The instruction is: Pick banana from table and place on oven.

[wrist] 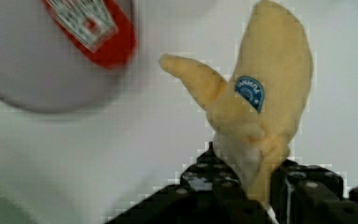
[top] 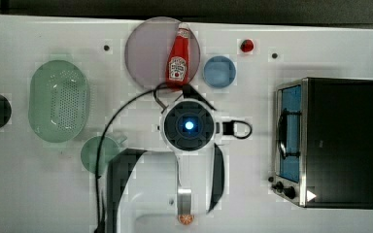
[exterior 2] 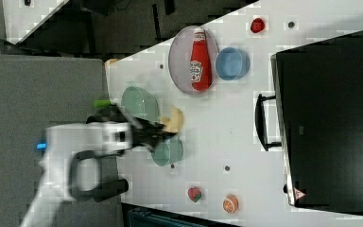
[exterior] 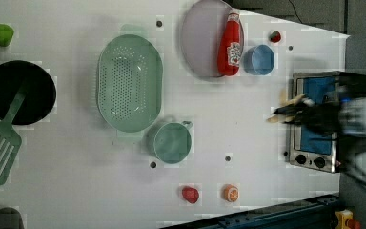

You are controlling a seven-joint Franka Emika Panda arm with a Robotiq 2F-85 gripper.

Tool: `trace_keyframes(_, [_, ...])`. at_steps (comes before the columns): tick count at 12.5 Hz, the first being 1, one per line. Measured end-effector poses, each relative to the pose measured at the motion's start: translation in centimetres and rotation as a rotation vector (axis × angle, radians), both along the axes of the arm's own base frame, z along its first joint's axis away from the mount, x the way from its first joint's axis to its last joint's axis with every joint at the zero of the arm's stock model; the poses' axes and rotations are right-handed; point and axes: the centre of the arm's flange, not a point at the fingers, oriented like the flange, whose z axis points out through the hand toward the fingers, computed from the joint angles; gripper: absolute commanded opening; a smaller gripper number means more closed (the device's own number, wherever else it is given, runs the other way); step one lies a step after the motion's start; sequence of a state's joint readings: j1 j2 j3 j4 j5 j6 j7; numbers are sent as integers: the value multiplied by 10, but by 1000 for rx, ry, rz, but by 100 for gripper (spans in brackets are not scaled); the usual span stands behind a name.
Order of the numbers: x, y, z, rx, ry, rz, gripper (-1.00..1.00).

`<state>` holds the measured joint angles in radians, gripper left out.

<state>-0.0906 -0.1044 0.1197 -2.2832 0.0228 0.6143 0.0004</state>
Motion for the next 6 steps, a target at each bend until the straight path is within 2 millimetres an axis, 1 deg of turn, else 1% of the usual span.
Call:
trace_keyframes(1, [6, -5, 52, 0, -53, -11, -53])
trace_keyframes(2, [7, -12, 99, 8, -101, -27, -53])
trace_keyframes(3, [6, -21, 137, 15, -127, -47, -53])
trace_keyframes(4, [3, -32, 166, 30, -129, -72, -53])
trace_keyframes(5, [0, -46, 190, 37, -135, -96, -53])
trace_keyframes(6, [-2, -60, 208, 40, -157, -120, -53])
